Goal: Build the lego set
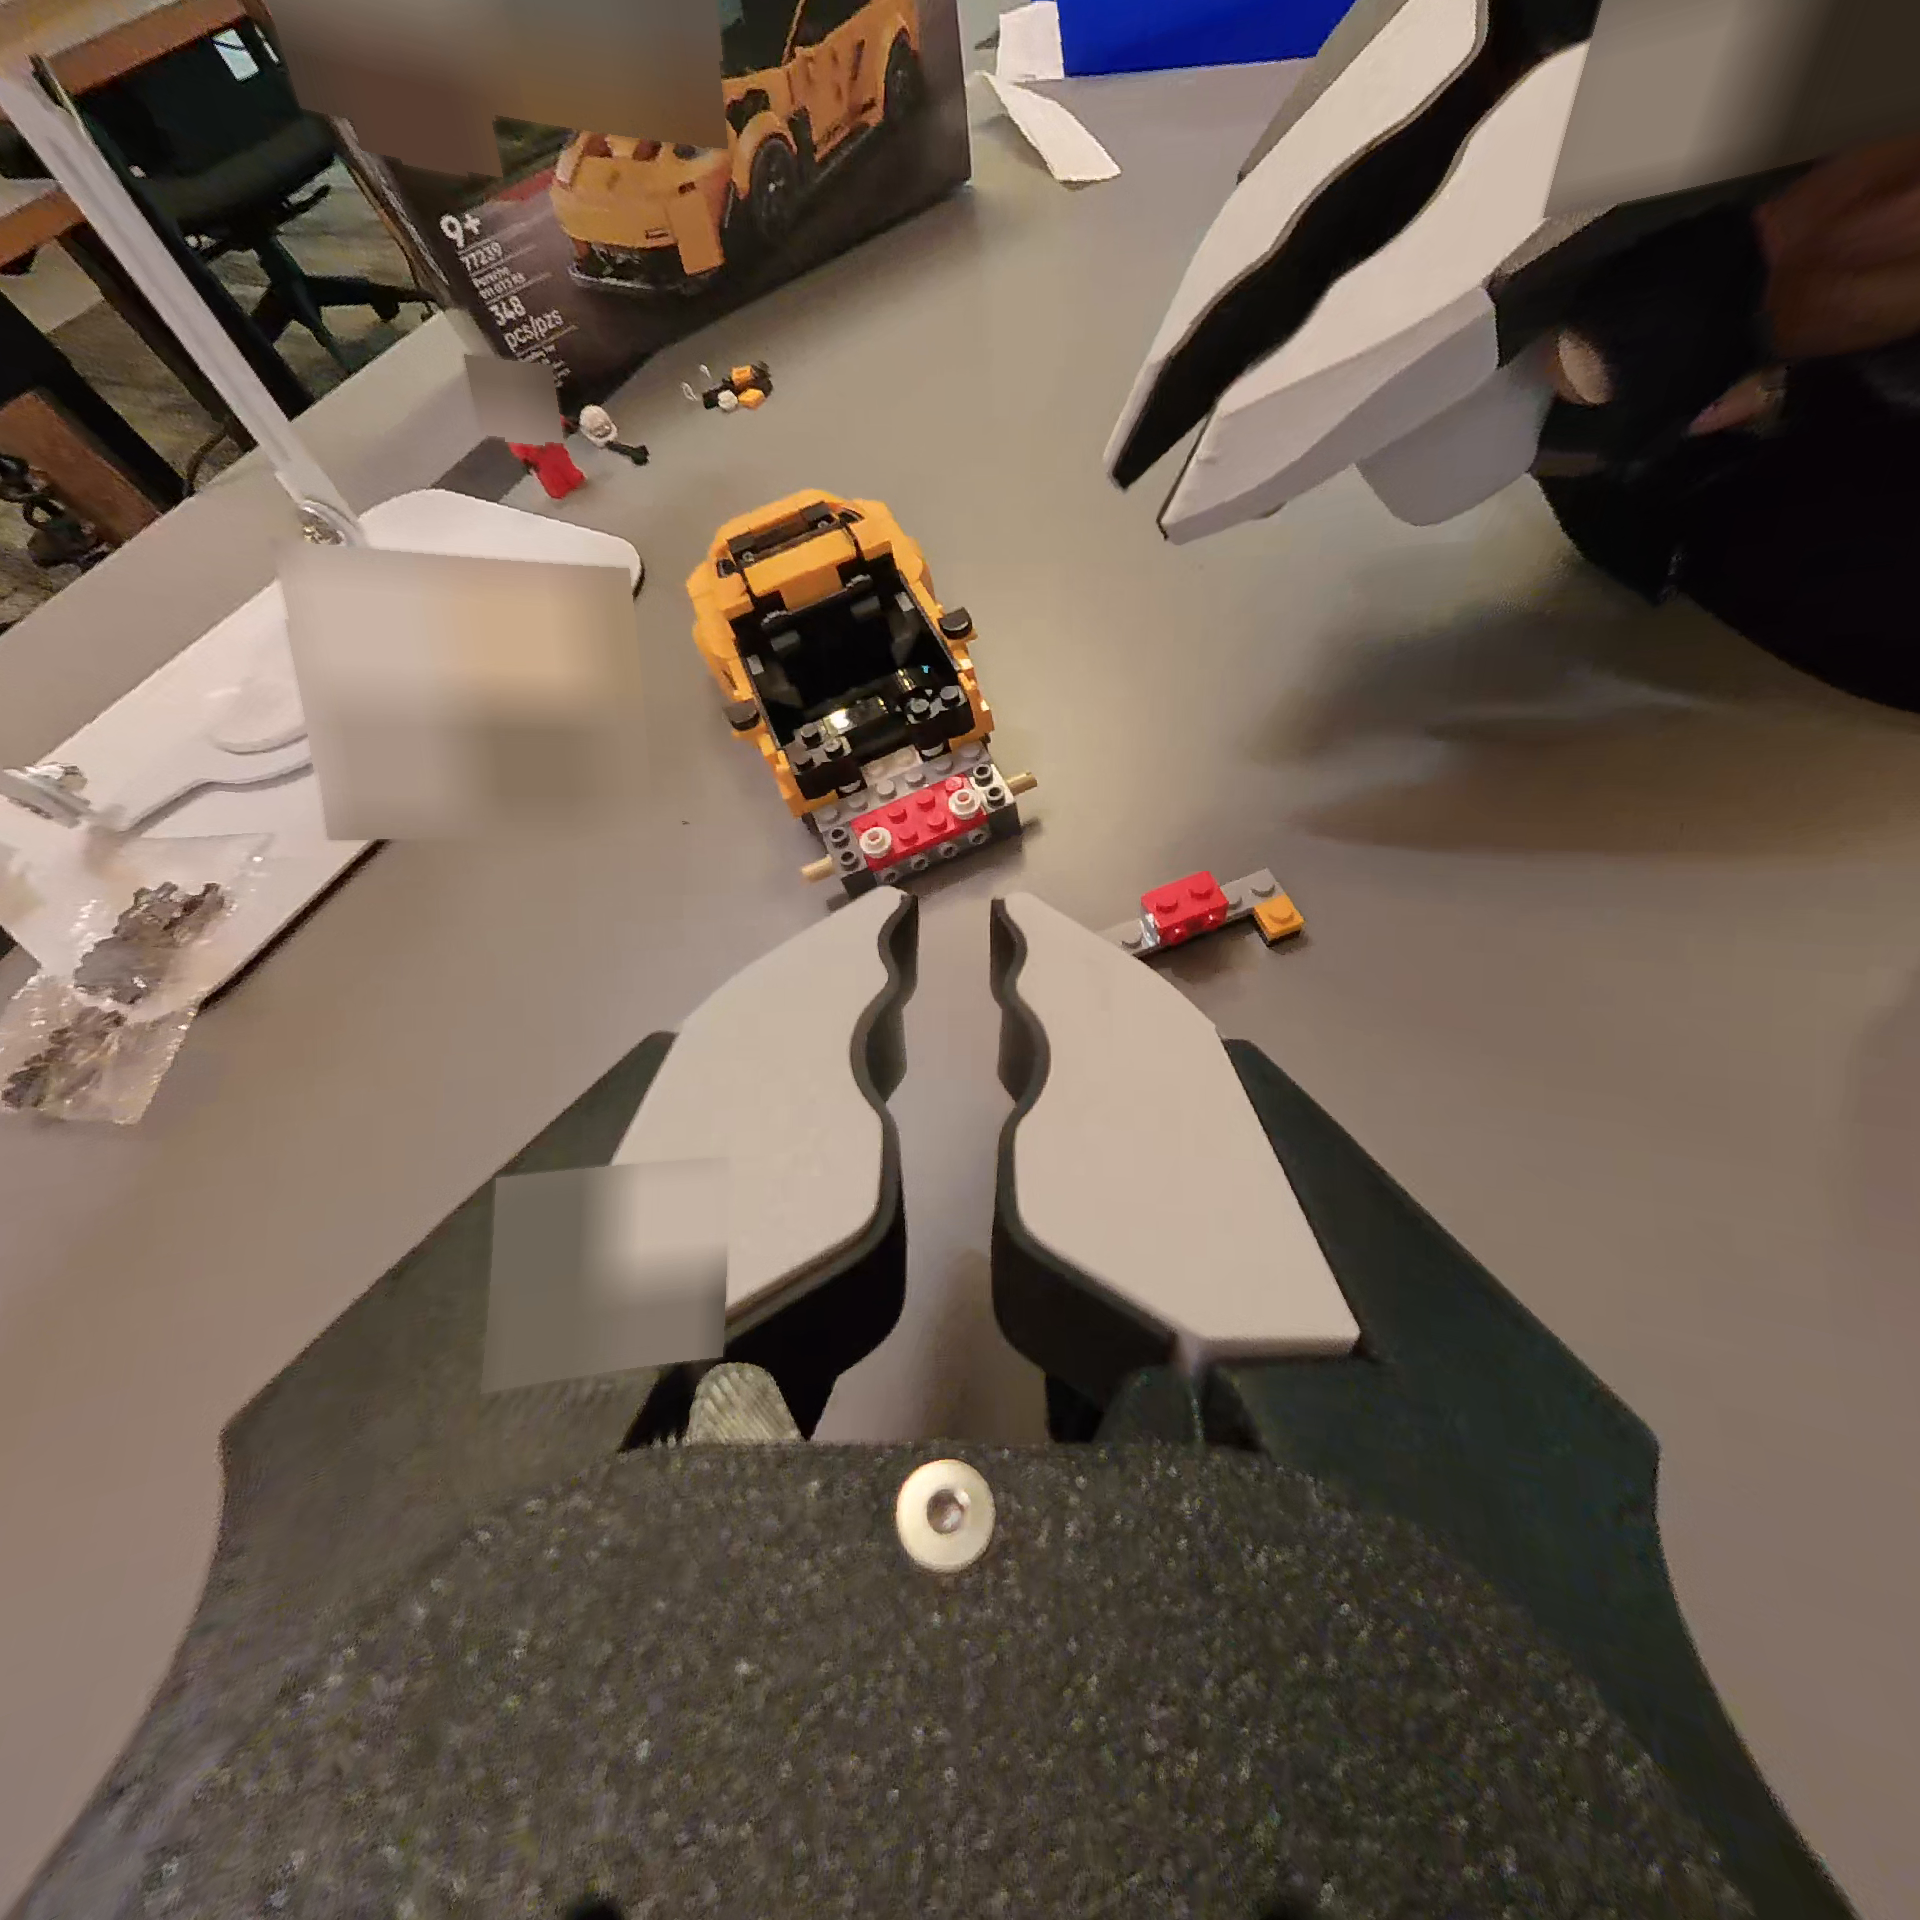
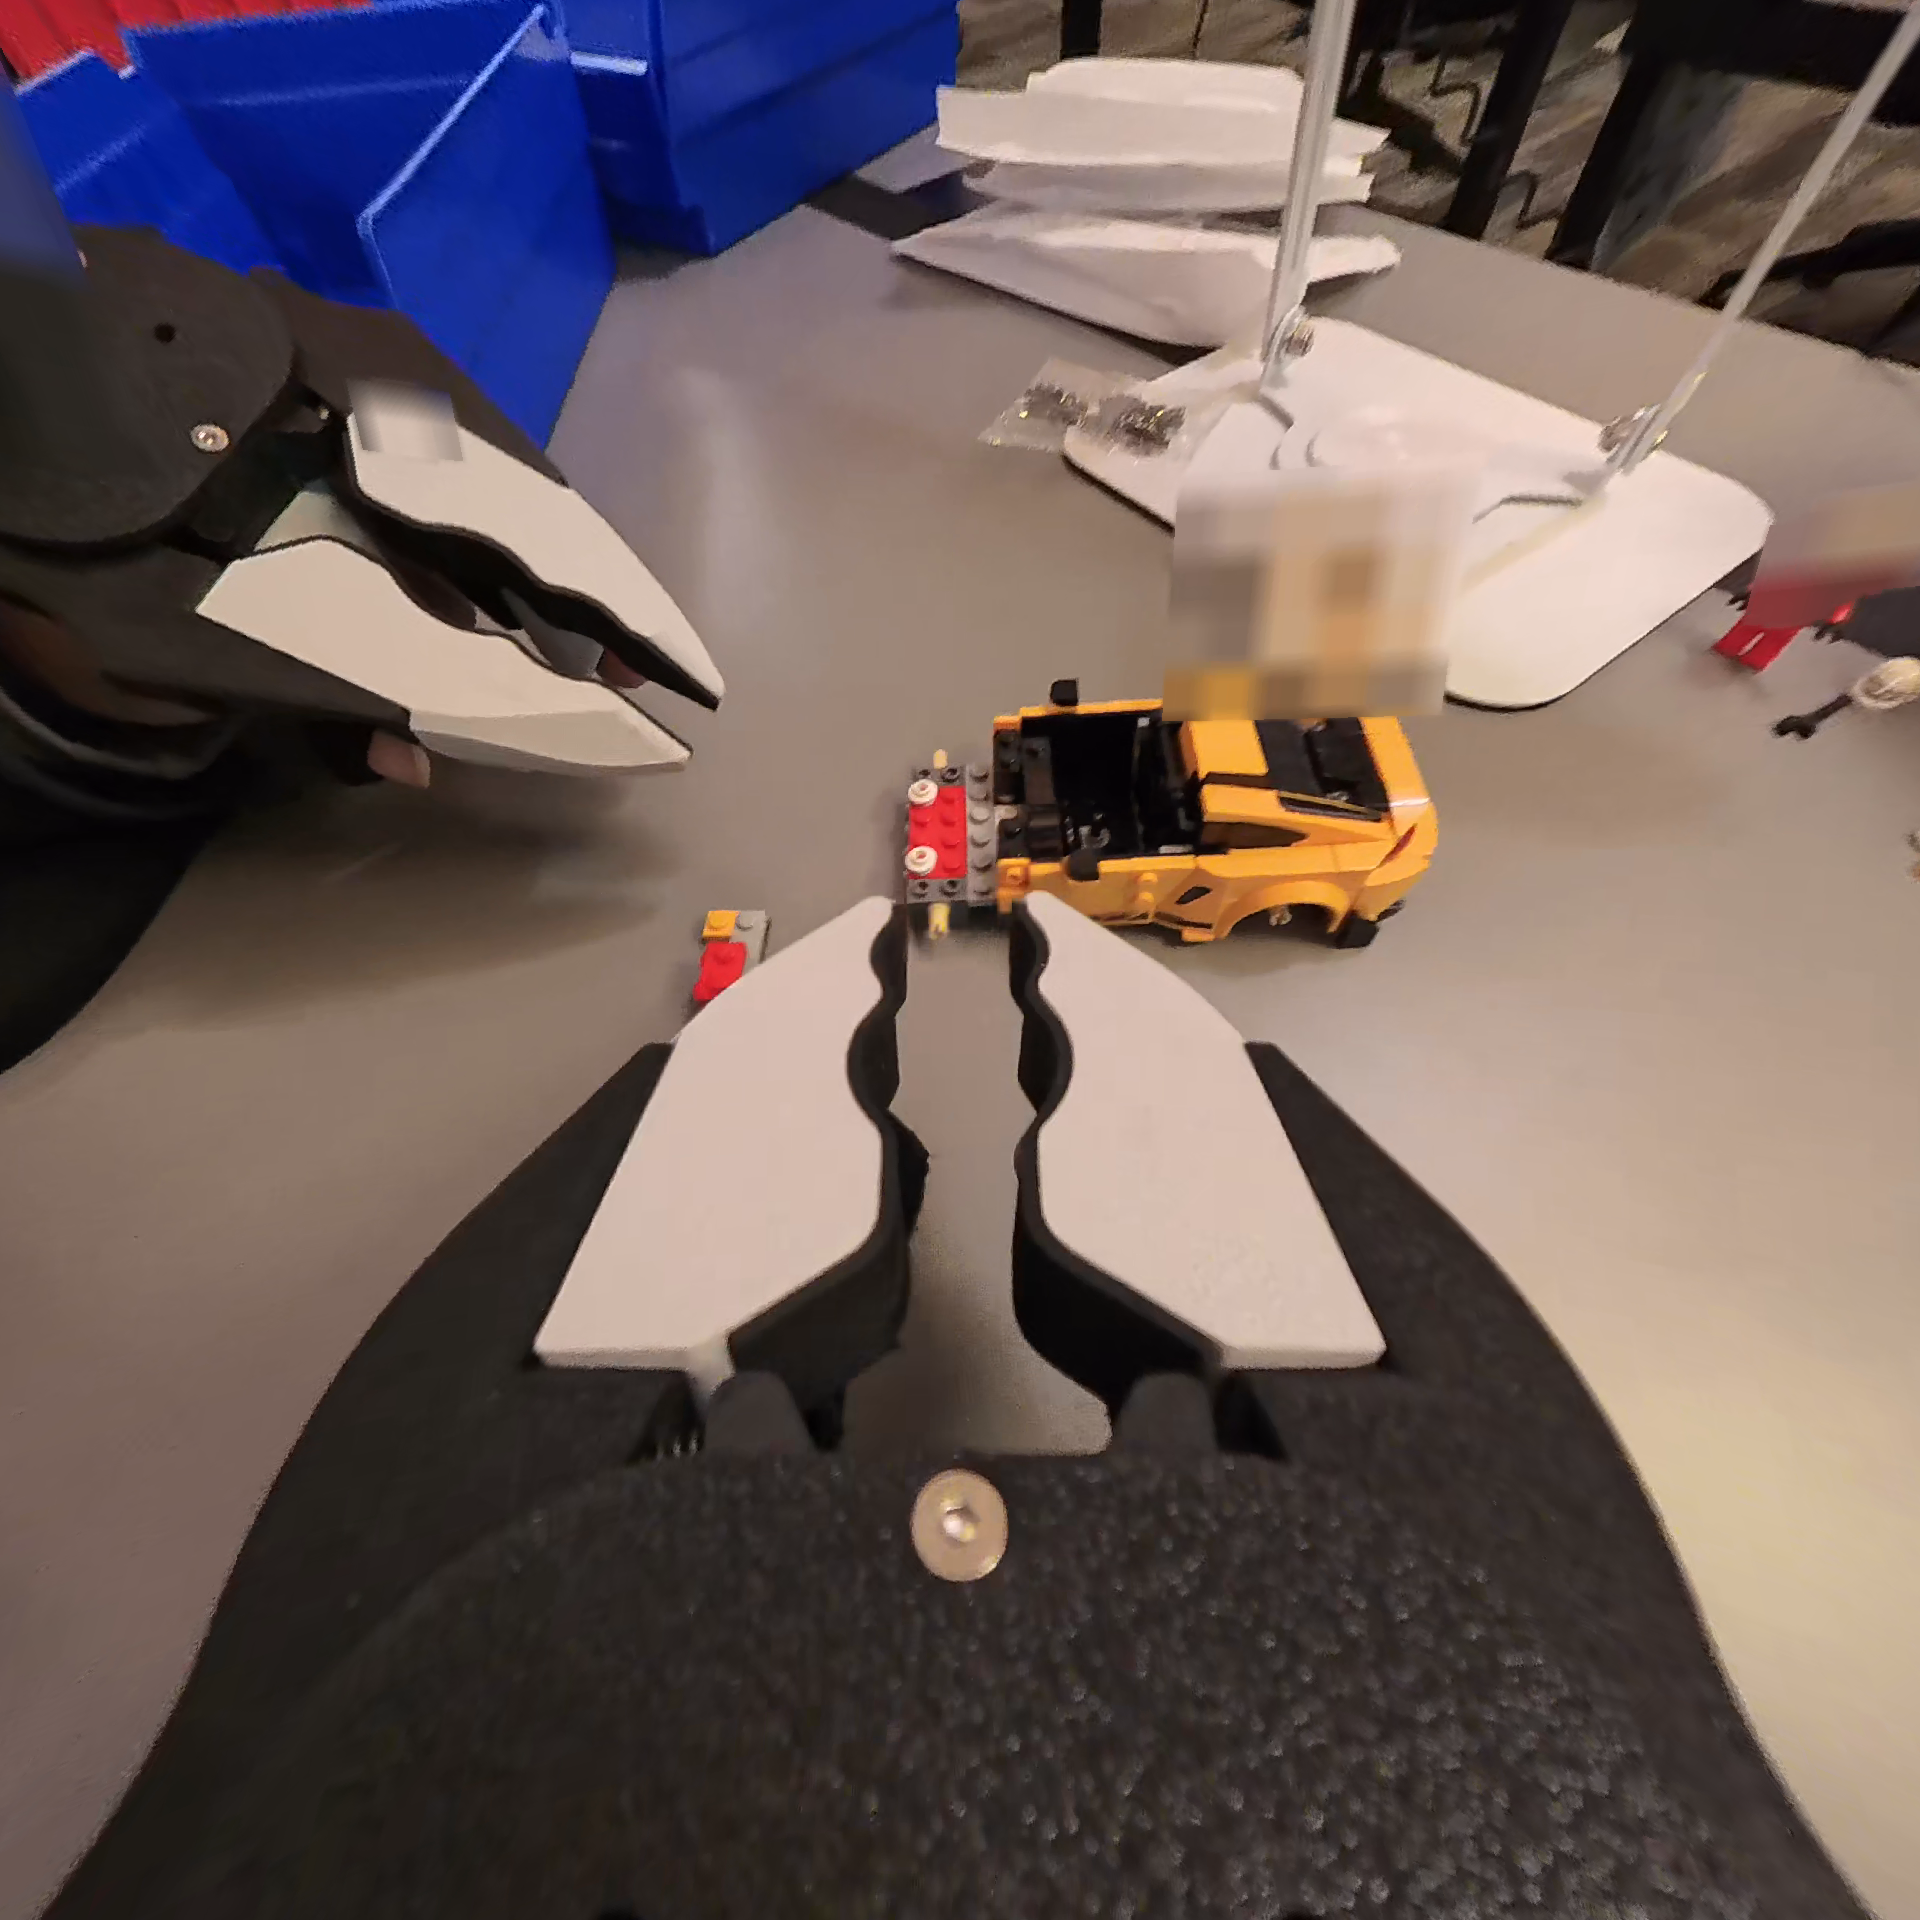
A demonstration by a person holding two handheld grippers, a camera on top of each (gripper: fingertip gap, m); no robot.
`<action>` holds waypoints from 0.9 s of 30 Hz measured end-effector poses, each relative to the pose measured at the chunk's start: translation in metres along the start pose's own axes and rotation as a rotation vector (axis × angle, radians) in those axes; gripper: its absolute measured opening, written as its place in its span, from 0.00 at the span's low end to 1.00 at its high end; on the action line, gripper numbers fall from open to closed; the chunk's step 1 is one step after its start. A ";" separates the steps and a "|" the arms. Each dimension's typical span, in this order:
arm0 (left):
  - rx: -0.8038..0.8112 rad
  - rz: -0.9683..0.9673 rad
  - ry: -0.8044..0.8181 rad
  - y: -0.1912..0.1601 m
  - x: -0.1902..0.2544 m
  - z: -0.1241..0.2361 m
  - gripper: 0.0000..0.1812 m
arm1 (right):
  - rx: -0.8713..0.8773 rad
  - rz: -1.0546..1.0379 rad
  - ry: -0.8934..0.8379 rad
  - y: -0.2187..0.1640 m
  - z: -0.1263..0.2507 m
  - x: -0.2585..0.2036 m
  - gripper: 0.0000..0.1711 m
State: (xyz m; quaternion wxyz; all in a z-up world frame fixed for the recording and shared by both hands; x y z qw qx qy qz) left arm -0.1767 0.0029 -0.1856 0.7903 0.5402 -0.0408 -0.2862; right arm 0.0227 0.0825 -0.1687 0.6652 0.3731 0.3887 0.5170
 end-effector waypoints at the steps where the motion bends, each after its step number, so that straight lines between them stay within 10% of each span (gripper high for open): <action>1: 0.001 0.000 0.004 0.000 0.000 0.000 0.07 | 0.011 0.007 -0.007 0.002 0.001 0.002 0.10; 27: 0.057 0.076 -0.015 -0.005 -0.011 -0.002 0.06 | 0.427 0.286 -0.312 0.132 -0.008 0.128 0.05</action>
Point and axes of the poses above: each gripper's, where its closed fingertips meet, z back along the fingers, y out of its top, x = y × z across the jaws, the point moved 9 cm from there along z, back along the fingers, and after that the axes turned 10 degrees about y, right-handed, at the moved point
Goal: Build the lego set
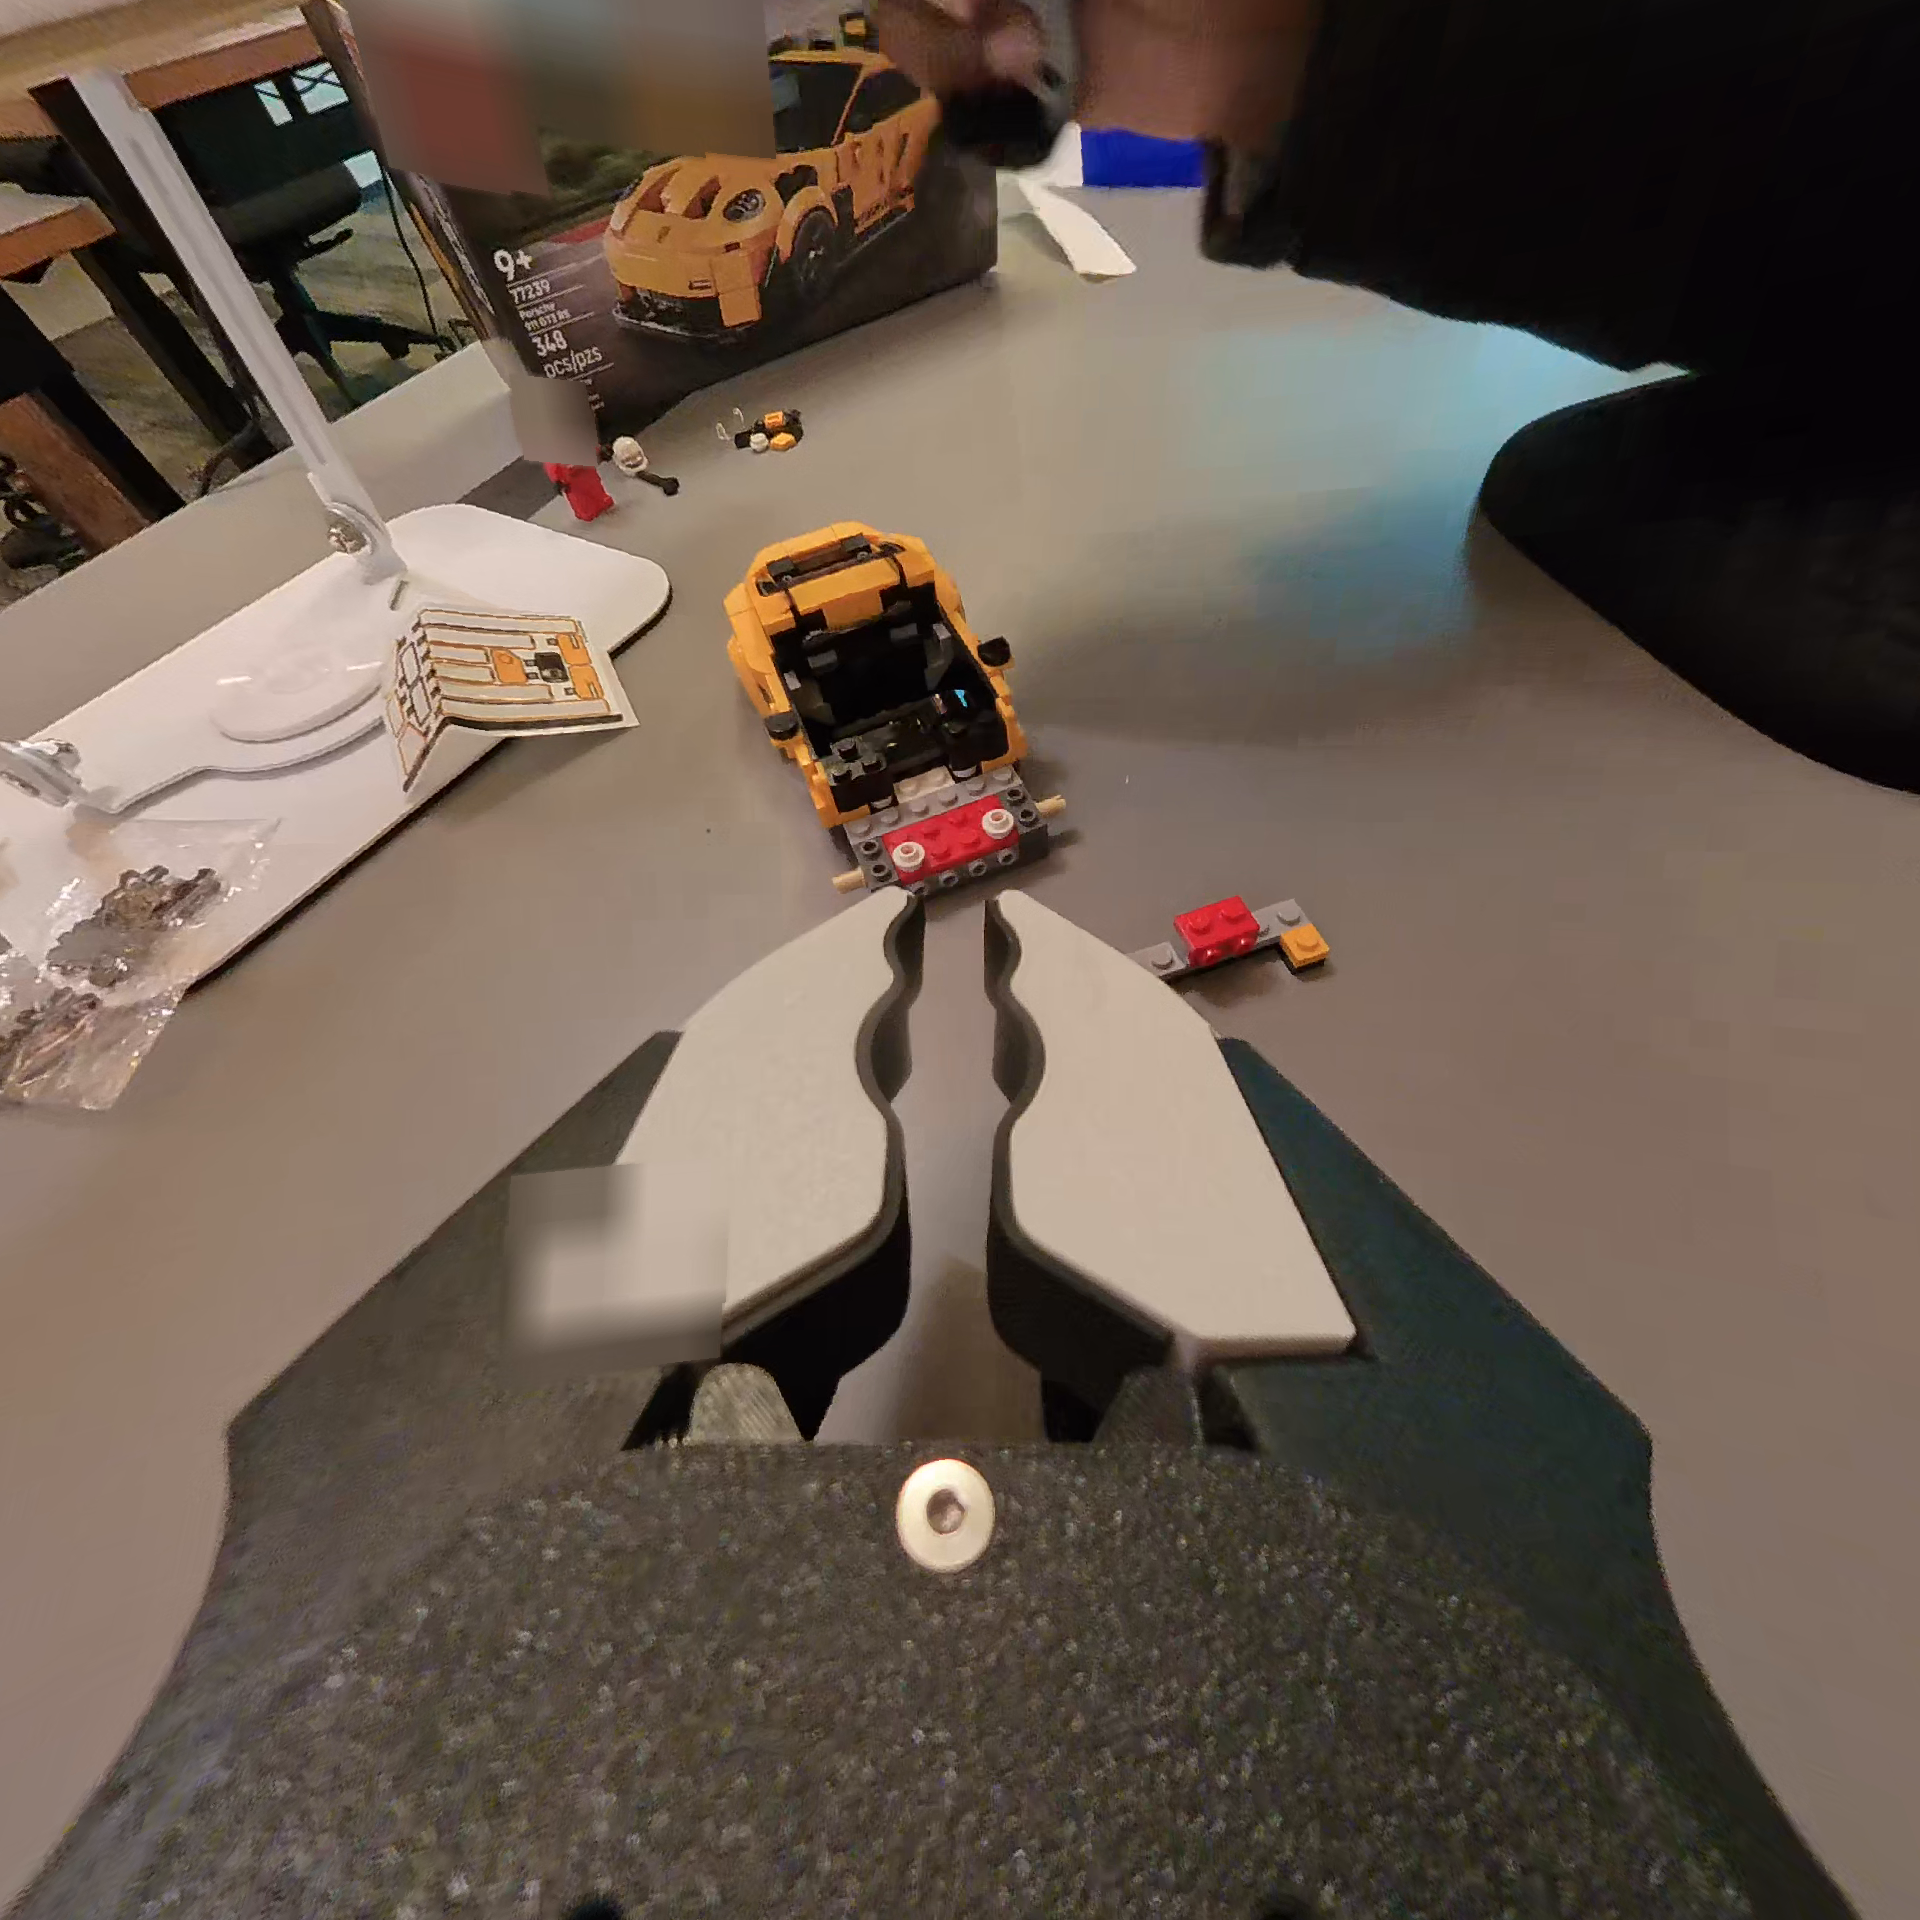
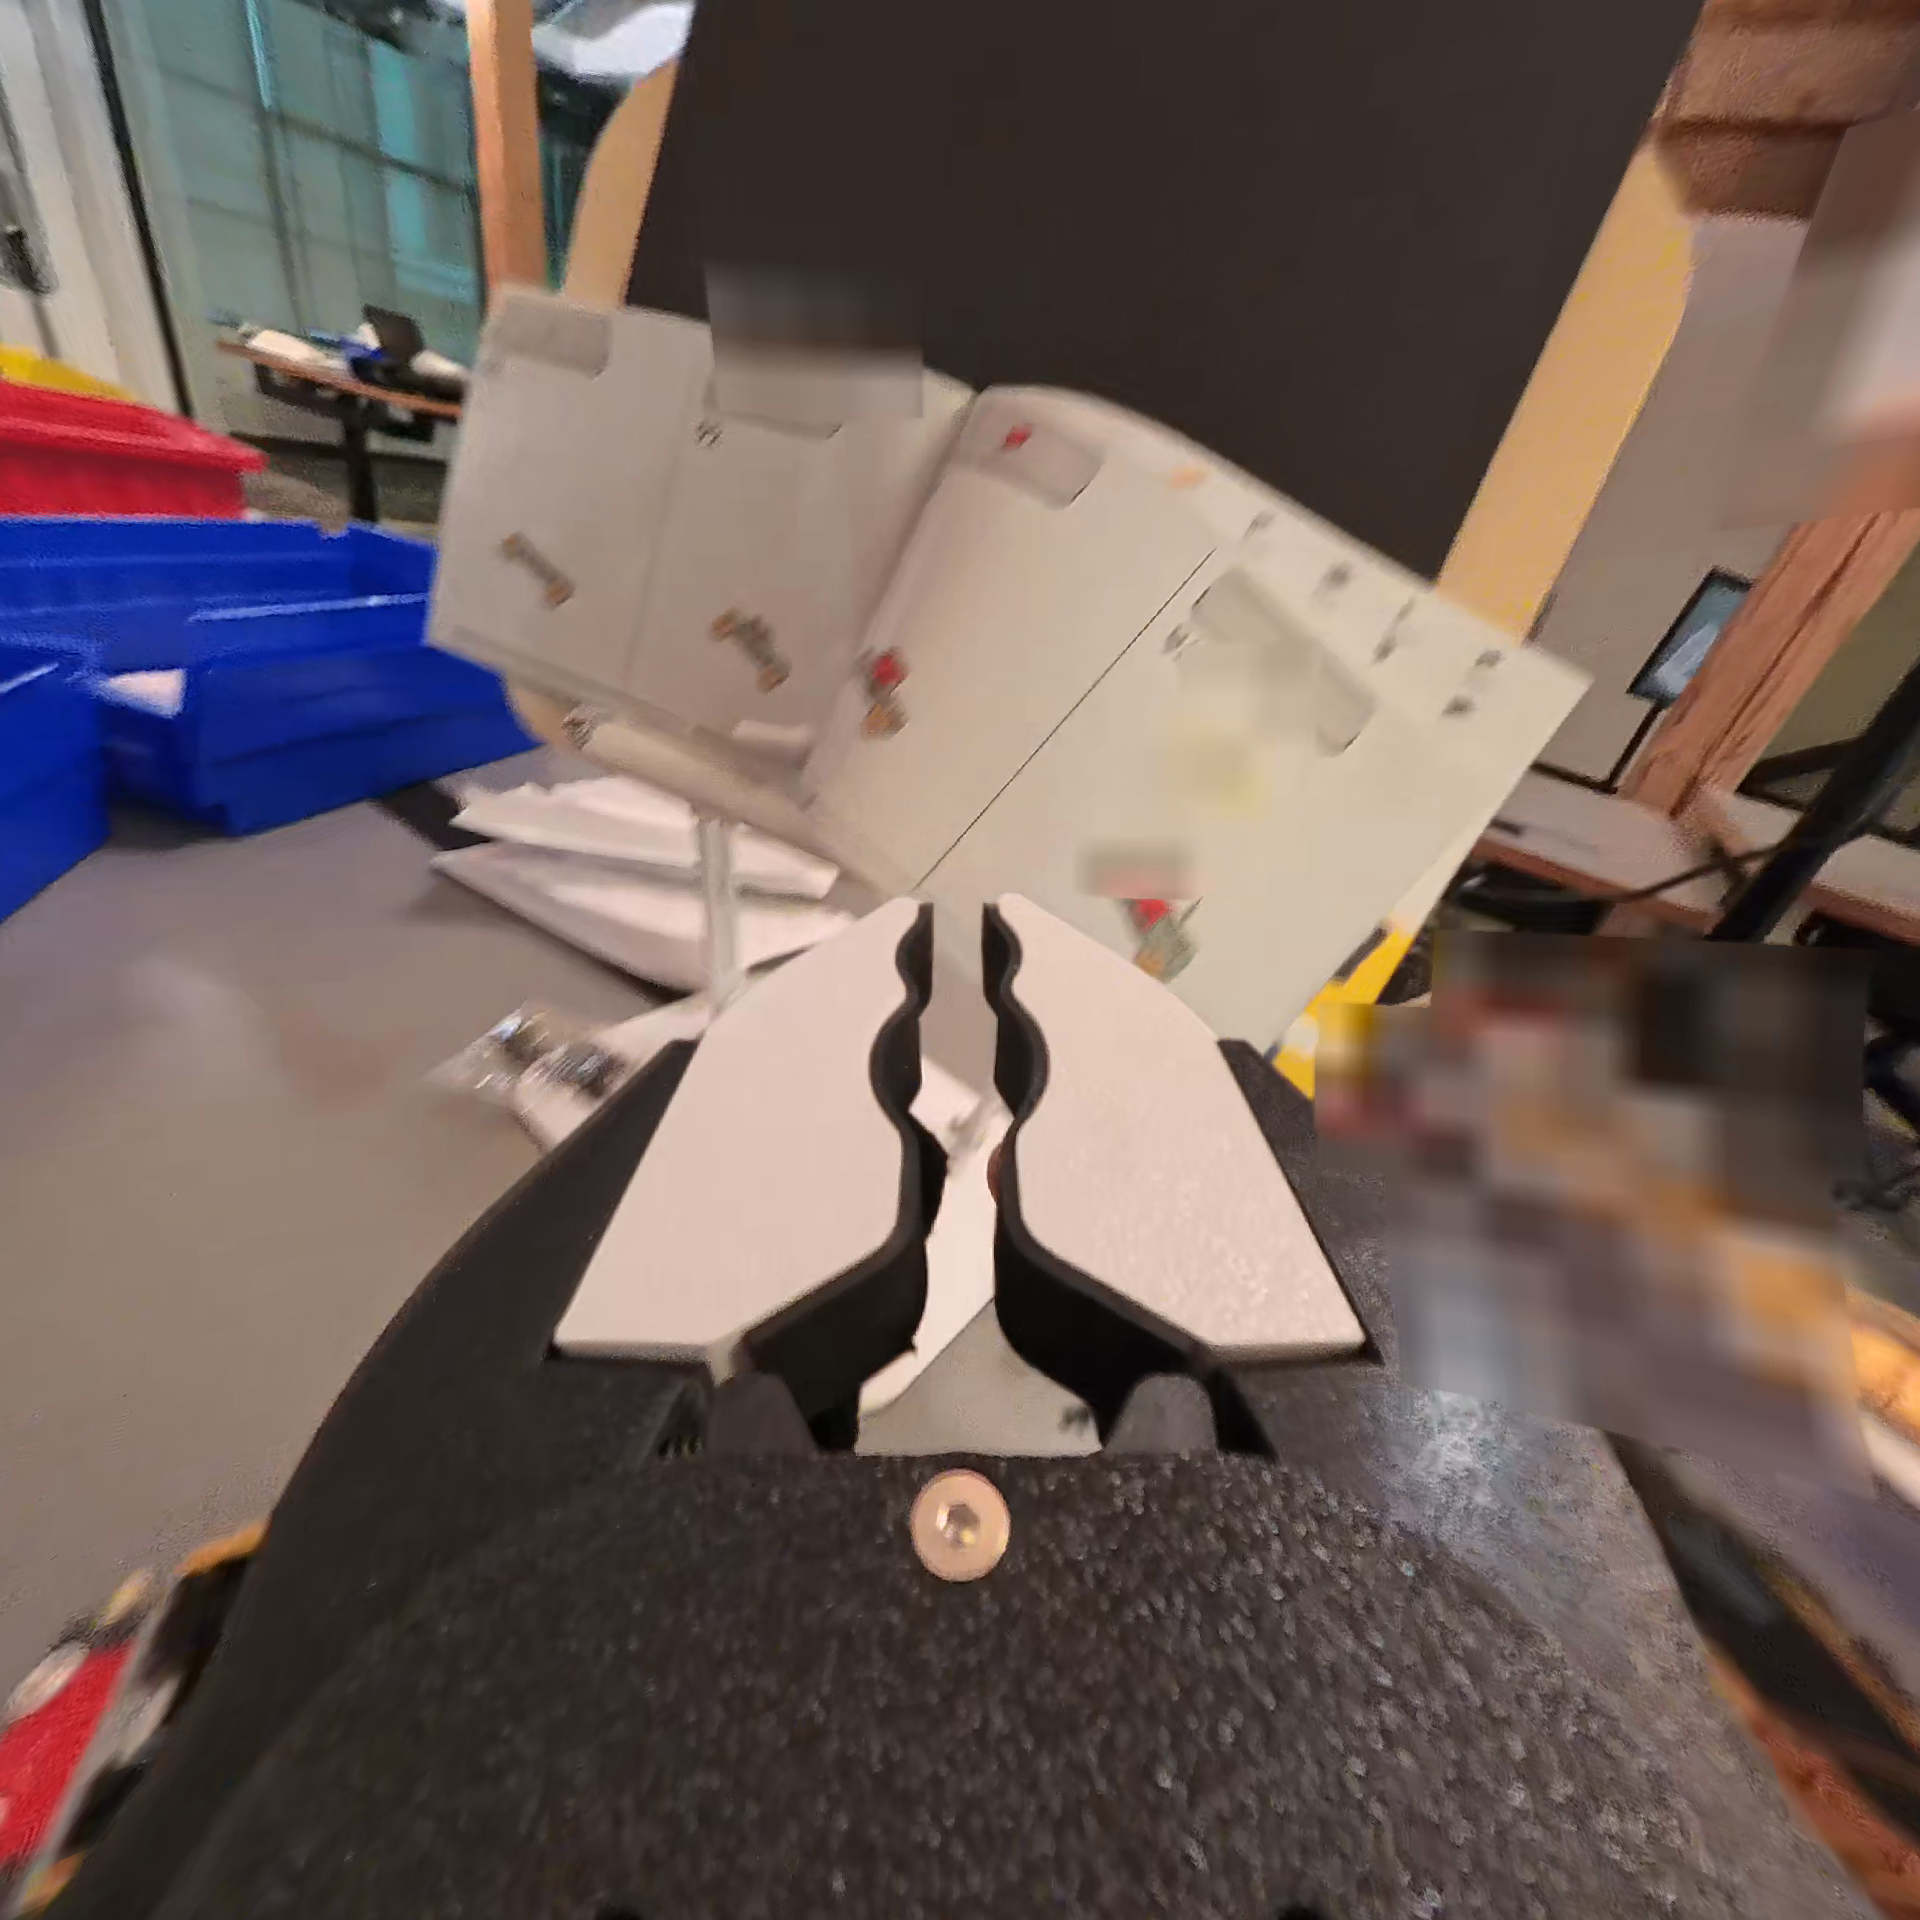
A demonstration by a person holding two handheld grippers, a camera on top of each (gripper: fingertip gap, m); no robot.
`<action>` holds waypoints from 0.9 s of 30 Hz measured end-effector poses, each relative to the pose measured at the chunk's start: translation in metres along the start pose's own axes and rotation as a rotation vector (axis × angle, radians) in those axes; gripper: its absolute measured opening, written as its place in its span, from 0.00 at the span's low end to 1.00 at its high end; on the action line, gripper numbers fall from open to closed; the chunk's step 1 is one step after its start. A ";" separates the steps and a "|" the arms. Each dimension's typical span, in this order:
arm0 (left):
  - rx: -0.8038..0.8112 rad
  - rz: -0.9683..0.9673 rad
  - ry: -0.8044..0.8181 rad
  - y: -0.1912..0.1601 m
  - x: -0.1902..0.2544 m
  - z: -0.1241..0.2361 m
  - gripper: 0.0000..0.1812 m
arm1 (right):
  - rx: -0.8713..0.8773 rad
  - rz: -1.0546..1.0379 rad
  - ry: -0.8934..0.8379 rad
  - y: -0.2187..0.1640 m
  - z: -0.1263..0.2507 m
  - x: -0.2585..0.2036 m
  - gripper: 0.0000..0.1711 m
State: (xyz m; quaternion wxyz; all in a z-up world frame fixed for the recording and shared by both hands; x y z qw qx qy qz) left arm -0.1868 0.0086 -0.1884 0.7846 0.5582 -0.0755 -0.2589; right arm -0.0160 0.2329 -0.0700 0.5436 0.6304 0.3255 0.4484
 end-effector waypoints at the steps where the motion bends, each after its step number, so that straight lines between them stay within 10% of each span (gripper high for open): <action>1: 0.004 0.003 0.001 0.000 -0.001 0.000 0.06 | 0.015 0.016 -0.029 0.006 -0.009 0.011 0.04; 11: 0.019 0.052 0.015 -0.003 -0.010 -0.001 0.05 | 0.092 -0.022 -0.153 0.030 -0.057 0.074 0.00; 27: 0.080 0.064 0.044 0.002 -0.014 0.005 0.00 | 0.074 -0.048 -0.108 0.024 -0.035 0.067 0.00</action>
Point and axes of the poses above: each gripper's, where its closed fingertips meet, z back along the fingers, y out of its top, x = y × z across the jaws, the point moved 9 cm from there along z, back along the fingers, and after that the axes turned 10 degrees about y, right-handed, at the moved point
